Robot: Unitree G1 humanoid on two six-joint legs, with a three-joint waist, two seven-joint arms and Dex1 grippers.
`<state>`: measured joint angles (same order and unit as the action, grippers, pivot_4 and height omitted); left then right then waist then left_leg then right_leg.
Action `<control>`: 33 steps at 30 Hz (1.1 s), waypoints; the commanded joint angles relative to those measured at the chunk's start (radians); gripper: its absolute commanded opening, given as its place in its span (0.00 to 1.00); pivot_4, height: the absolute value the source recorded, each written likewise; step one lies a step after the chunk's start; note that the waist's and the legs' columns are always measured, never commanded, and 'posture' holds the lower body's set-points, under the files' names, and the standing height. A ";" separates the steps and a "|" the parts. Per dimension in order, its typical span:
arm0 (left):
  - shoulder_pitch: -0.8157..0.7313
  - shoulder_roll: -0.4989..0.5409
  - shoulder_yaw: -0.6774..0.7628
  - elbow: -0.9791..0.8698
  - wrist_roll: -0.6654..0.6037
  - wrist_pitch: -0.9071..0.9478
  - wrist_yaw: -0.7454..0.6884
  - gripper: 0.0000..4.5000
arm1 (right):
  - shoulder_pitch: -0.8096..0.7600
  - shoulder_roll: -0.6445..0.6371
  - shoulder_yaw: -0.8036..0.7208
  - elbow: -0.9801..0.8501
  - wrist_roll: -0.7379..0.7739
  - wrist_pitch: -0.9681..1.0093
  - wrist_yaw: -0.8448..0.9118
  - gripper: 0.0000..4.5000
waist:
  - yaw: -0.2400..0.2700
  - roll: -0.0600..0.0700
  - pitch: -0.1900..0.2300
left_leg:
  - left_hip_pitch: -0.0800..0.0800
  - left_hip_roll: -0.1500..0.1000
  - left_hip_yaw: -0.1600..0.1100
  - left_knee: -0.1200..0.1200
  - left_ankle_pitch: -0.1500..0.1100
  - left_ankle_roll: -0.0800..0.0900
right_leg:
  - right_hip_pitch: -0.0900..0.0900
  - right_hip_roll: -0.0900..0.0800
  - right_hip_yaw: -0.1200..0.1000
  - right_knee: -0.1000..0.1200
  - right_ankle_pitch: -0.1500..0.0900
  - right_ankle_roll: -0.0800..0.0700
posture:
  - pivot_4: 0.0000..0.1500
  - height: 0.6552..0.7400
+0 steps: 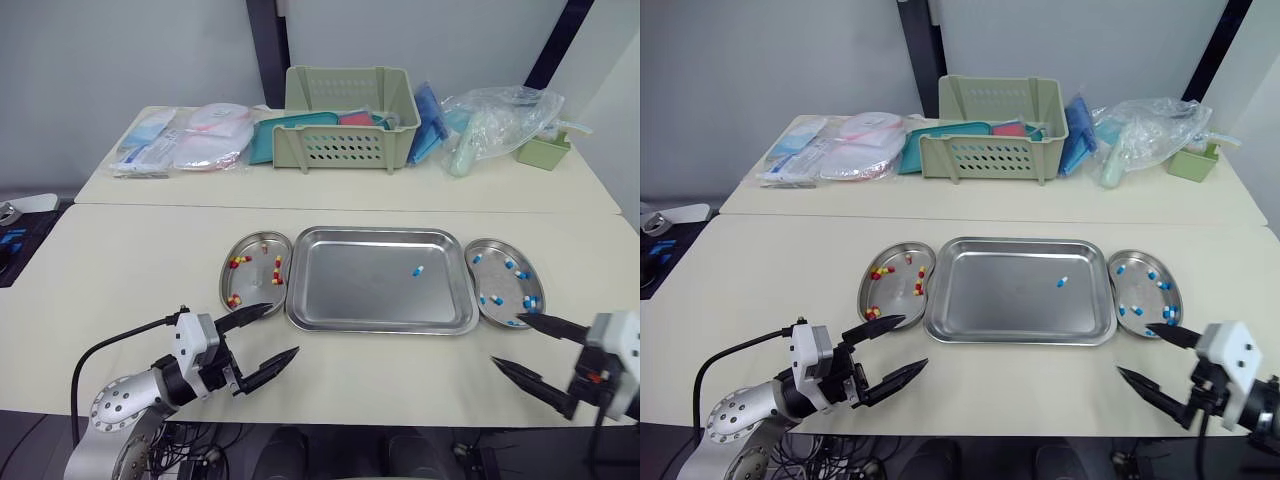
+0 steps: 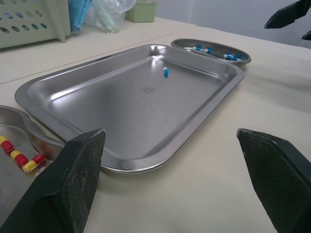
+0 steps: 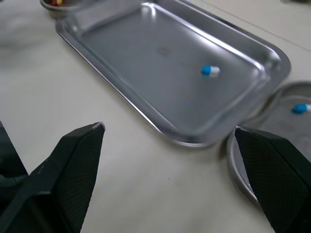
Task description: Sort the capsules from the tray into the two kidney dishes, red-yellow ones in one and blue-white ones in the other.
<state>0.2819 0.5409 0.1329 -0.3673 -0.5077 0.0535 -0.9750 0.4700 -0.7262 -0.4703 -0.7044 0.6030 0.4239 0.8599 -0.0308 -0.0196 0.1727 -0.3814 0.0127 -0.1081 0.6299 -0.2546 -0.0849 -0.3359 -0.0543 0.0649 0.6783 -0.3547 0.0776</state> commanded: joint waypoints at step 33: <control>0.002 -0.036 -0.048 -0.024 0.014 -0.043 0.027 1.00 | -0.782 0.473 0.591 0.306 -0.455 0.626 -0.807 0.59 | -0.004 0.000 0.001 | -0.003 0.000 0.000 0.000 0.000 0.000 | -0.006 0.000 0.001 0.002 0.000 0.000 | 1.00 1.00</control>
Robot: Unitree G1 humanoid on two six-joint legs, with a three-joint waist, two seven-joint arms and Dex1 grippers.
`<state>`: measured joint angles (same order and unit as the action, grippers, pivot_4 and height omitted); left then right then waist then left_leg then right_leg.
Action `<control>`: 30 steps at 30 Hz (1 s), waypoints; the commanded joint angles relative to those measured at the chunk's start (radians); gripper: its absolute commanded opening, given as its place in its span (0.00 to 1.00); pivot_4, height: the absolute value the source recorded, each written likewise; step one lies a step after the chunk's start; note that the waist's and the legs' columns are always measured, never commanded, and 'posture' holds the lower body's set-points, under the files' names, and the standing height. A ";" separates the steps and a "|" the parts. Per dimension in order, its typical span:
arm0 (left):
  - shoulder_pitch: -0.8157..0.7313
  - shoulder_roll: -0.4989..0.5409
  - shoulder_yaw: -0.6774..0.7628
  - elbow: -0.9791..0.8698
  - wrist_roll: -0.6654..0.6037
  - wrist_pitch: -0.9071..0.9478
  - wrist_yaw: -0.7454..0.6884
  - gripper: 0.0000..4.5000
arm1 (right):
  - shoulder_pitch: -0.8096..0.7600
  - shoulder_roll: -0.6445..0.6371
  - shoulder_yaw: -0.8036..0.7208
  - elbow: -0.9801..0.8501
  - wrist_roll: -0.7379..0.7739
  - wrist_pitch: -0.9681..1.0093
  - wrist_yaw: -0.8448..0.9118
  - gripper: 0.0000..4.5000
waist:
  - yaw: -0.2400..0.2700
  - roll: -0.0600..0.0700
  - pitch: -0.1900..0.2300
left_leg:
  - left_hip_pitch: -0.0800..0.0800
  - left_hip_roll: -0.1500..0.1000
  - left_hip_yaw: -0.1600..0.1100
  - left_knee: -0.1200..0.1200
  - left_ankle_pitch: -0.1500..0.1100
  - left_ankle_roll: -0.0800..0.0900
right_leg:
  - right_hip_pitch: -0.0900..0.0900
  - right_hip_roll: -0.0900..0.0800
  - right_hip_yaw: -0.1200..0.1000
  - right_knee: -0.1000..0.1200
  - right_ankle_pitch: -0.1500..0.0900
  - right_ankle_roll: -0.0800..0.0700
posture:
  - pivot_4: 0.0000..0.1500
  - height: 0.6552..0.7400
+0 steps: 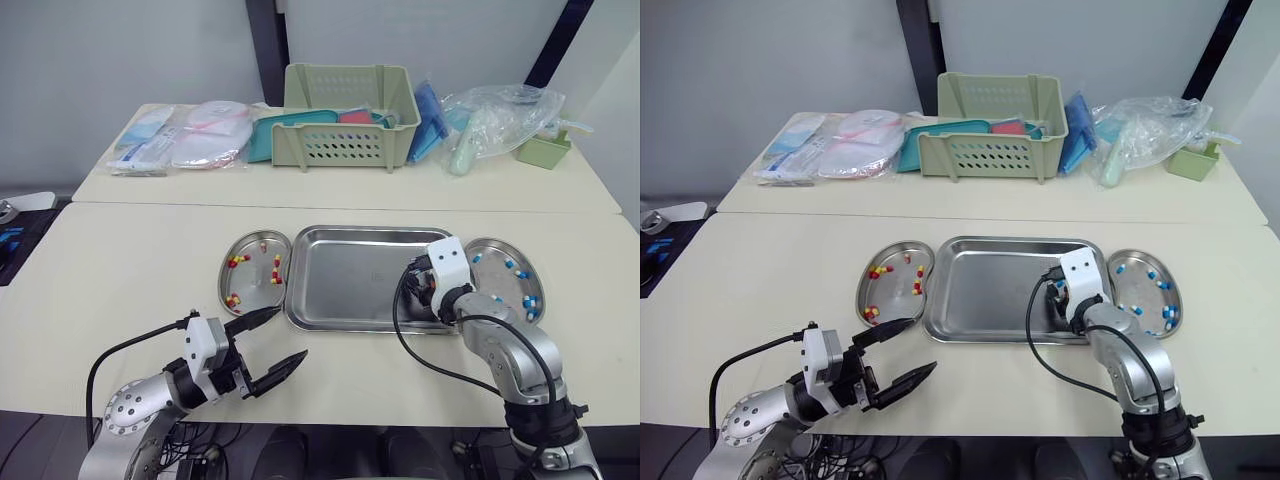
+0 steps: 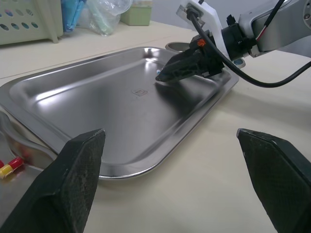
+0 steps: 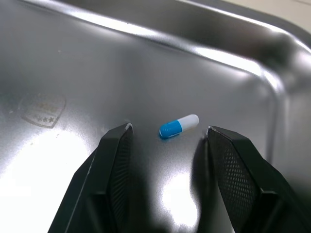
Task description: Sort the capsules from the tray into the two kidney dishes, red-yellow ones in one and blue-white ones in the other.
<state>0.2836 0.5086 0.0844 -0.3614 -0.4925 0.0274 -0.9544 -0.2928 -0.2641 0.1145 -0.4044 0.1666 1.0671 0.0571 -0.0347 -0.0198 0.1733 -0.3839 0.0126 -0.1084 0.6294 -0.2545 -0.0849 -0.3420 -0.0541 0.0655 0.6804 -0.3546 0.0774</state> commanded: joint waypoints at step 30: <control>-0.029 0.001 -0.021 -0.041 0.014 0.008 0.062 1.00 | -0.035 -0.051 0.121 0.091 -0.127 -0.152 0.128 0.01 | -0.007 0.000 0.000 | 0.000 0.000 0.000 0.000 0.000 0.000 | 0.000 0.000 0.000 0.000 0.000 0.000 | 1.00 1.00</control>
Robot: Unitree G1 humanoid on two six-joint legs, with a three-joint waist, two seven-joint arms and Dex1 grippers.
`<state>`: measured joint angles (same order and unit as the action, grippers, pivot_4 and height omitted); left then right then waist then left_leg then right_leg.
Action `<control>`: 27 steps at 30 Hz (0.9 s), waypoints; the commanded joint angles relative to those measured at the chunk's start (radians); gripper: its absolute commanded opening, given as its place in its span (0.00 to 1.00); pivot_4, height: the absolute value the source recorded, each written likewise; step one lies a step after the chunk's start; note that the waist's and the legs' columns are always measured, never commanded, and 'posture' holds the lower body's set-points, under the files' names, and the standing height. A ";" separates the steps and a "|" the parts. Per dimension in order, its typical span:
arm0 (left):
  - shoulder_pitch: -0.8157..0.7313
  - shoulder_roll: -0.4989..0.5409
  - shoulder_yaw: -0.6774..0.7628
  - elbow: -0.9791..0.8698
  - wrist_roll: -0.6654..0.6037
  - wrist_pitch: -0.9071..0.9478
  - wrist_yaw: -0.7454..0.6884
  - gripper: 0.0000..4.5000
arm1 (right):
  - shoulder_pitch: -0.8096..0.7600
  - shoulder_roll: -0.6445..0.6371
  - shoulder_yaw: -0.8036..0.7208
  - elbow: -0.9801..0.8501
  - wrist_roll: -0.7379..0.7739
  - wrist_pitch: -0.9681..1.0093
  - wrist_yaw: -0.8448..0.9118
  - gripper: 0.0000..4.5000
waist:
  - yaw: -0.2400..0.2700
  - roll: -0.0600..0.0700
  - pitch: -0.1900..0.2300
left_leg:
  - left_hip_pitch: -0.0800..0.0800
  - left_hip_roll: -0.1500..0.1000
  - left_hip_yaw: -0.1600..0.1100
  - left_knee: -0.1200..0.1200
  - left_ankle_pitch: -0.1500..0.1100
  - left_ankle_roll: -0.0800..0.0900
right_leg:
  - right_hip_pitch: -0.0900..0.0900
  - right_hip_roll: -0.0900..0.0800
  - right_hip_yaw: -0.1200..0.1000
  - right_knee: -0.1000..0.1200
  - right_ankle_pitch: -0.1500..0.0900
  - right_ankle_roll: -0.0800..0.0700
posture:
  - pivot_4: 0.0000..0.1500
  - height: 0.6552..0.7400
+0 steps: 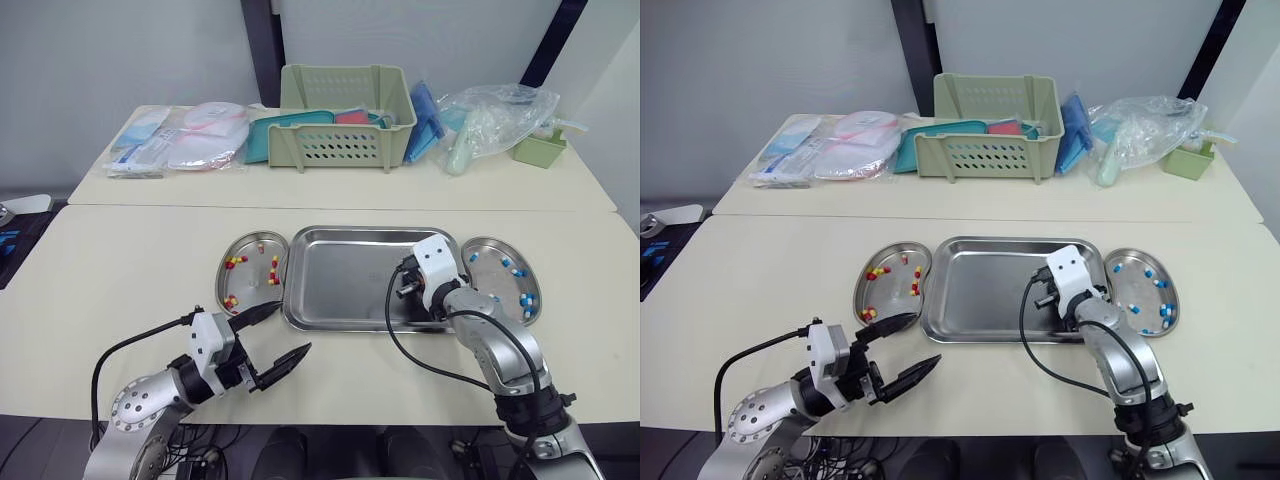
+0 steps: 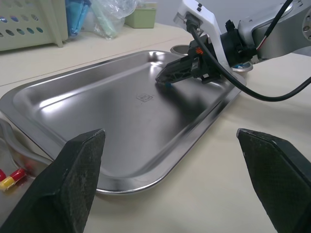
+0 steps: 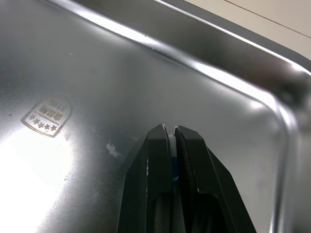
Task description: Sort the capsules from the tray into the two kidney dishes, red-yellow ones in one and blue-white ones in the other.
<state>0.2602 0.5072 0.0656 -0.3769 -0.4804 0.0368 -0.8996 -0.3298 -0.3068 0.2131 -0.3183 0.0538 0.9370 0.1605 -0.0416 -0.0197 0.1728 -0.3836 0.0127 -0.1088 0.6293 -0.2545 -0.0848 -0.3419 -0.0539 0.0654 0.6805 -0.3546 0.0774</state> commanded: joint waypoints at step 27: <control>-0.091 0.031 -0.018 0.055 -0.107 -0.027 -0.244 1.00 | 0.184 -0.273 -0.444 -0.442 0.184 0.051 0.305 0.01 | 0.011 0.004 0.004 | -0.003 0.000 0.000 0.000 0.000 0.000 | -0.001 0.000 -0.001 -0.002 0.000 0.000 | 1.00 1.00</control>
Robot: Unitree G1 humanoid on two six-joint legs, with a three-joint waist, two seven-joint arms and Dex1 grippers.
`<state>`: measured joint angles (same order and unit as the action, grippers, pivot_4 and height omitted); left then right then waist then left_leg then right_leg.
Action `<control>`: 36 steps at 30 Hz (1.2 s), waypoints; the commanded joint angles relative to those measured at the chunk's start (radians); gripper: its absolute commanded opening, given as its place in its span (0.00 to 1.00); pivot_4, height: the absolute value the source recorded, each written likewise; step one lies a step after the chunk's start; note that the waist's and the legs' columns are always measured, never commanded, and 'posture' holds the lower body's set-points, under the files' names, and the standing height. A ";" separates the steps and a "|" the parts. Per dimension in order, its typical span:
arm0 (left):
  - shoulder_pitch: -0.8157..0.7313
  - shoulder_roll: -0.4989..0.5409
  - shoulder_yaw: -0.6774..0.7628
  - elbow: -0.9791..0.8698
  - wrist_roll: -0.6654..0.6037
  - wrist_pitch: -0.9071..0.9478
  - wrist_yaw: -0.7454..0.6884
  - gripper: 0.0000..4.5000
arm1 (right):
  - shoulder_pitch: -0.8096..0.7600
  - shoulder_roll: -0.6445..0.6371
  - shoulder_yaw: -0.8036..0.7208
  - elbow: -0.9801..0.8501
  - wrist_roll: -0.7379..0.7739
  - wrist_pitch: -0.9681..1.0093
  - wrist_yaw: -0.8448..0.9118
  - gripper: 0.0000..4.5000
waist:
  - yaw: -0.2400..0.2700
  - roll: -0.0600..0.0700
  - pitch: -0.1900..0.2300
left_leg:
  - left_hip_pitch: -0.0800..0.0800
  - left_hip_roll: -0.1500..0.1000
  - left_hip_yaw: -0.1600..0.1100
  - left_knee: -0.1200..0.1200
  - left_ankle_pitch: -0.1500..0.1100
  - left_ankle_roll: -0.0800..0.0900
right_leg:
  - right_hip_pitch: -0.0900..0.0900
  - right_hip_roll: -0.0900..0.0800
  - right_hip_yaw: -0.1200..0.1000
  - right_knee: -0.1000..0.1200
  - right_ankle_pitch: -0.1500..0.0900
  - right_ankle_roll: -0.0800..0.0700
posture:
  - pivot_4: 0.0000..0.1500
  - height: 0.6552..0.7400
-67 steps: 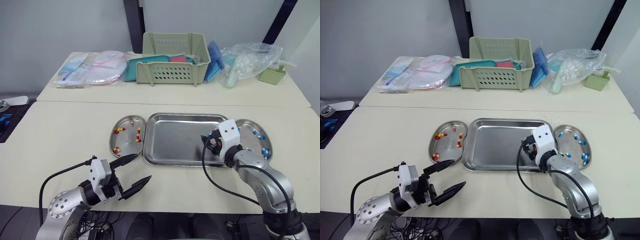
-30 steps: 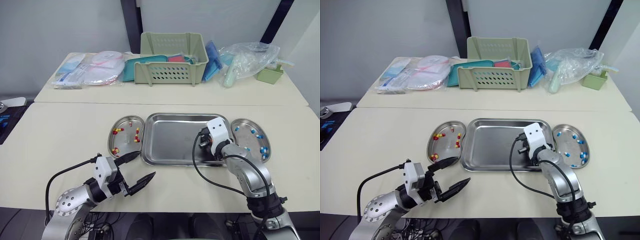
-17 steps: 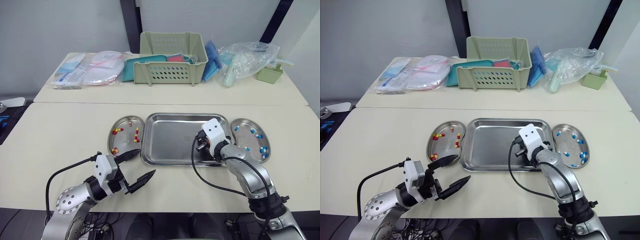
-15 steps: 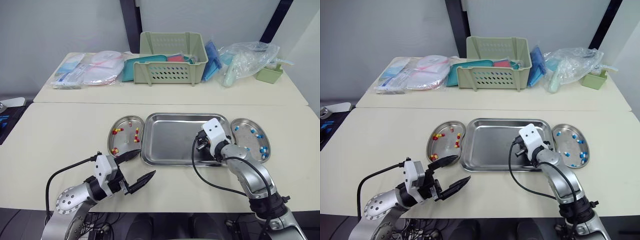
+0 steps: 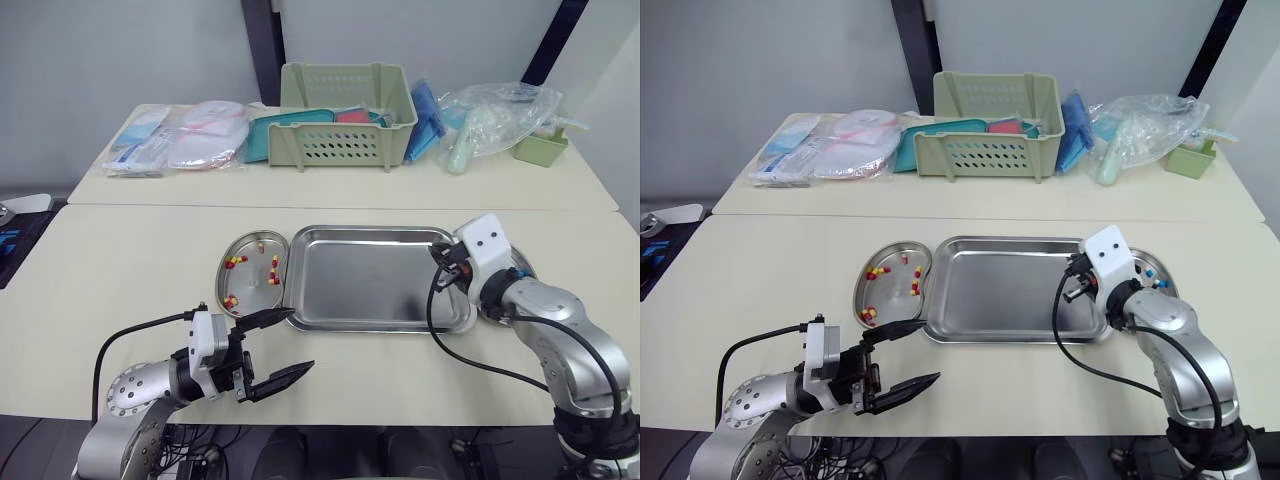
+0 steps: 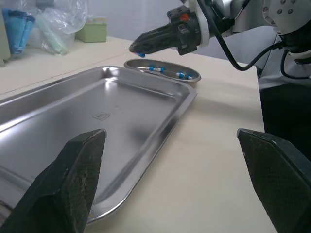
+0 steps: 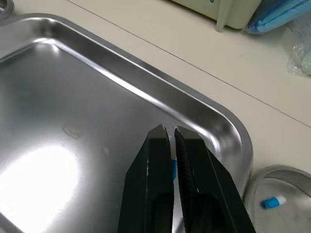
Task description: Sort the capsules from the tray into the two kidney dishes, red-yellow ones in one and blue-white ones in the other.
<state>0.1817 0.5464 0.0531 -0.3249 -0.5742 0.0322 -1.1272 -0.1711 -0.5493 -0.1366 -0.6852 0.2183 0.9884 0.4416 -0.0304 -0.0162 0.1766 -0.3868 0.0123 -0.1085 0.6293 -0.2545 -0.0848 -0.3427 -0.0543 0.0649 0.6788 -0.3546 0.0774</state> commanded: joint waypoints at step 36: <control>-0.050 -0.038 -0.021 -0.024 0.010 -0.013 0.076 1.00 | 0.187 -0.143 -0.302 0.075 0.025 -0.188 0.035 0.99 | -0.002 0.000 0.001 | 0.001 0.000 0.000 0.000 0.000 0.000 | 0.001 0.000 0.000 0.001 0.000 0.000 | 1.00 1.00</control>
<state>0.1273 0.5115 0.0077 -0.3078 -0.5632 0.0176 -1.0741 0.0110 -0.6729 -0.4053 -0.6014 0.2539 0.8552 0.4627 -0.0324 -0.0164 0.1776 -0.3857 0.0124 -0.1081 0.6295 -0.2544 -0.0848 -0.3417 -0.0541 0.0651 0.6793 -0.3546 0.0774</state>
